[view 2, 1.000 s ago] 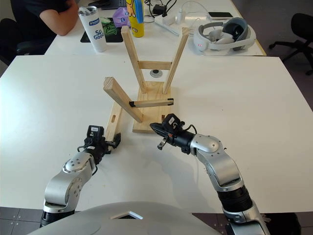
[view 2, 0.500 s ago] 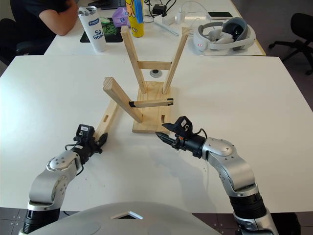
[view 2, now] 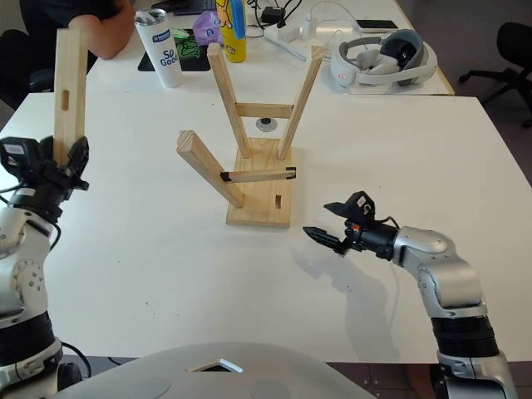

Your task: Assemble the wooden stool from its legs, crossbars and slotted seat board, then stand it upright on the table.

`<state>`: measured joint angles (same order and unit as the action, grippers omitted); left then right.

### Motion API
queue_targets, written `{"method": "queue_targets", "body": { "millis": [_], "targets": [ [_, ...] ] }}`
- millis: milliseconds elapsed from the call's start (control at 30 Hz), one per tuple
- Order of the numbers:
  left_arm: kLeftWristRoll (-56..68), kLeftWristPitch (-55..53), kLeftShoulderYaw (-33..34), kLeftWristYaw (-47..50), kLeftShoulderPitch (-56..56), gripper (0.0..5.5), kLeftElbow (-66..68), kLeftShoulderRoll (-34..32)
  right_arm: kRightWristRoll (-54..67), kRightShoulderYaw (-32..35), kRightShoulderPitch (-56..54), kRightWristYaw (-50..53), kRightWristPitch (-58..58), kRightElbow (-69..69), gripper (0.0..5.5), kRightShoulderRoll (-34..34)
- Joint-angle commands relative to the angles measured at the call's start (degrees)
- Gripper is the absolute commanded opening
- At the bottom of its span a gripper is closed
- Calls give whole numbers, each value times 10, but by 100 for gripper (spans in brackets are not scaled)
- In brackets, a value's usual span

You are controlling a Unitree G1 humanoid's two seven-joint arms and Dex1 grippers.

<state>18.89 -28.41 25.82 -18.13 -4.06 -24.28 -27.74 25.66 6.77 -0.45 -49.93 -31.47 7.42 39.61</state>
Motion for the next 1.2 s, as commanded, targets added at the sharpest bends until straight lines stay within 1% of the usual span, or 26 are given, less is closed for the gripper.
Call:
{"method": "queue_targets", "body": {
  "millis": [33,67,133,233,333,400,500,667,833,1000,1200],
  "targets": [
    [46,33,1,-56,-81,208,47,-30,3,89,-63,39,69,-46,522,4],
    [62,34,0,-72,-99,208,54,-36,22,108,-79,44,57,-54,538,1],
    [97,31,-2,-106,-141,208,65,-53,98,139,-120,25,-6,-59,540,5],
    [158,2,-8,-163,-196,208,75,-85,217,175,-212,31,-88,-62,540,-5],
    [246,-58,-26,-232,-287,208,108,-118,342,175,-303,62,-169,-41,540,-42],
    [281,-98,-61,-291,-360,208,150,-136,412,161,-343,91,-203,-23,540,-81],
    [308,-146,-113,-371,-451,208,211,-149,478,128,-375,132,-228,7,540,-137],
    [328,-210,-167,-464,-520,208,279,-152,551,114,-382,182,-230,21,540,-191],
    [334,-269,-197,-534,-546,208,338,-160,592,127,-386,202,-216,21,540,-193],
    [298,-270,-235,-593,-558,208,362,-174,586,118,-395,207,-206,20,540,-187],
    [263,-259,-259,-623,-561,208,356,-182,591,109,-408,222,-200,23,540,-188]
  ]
}}
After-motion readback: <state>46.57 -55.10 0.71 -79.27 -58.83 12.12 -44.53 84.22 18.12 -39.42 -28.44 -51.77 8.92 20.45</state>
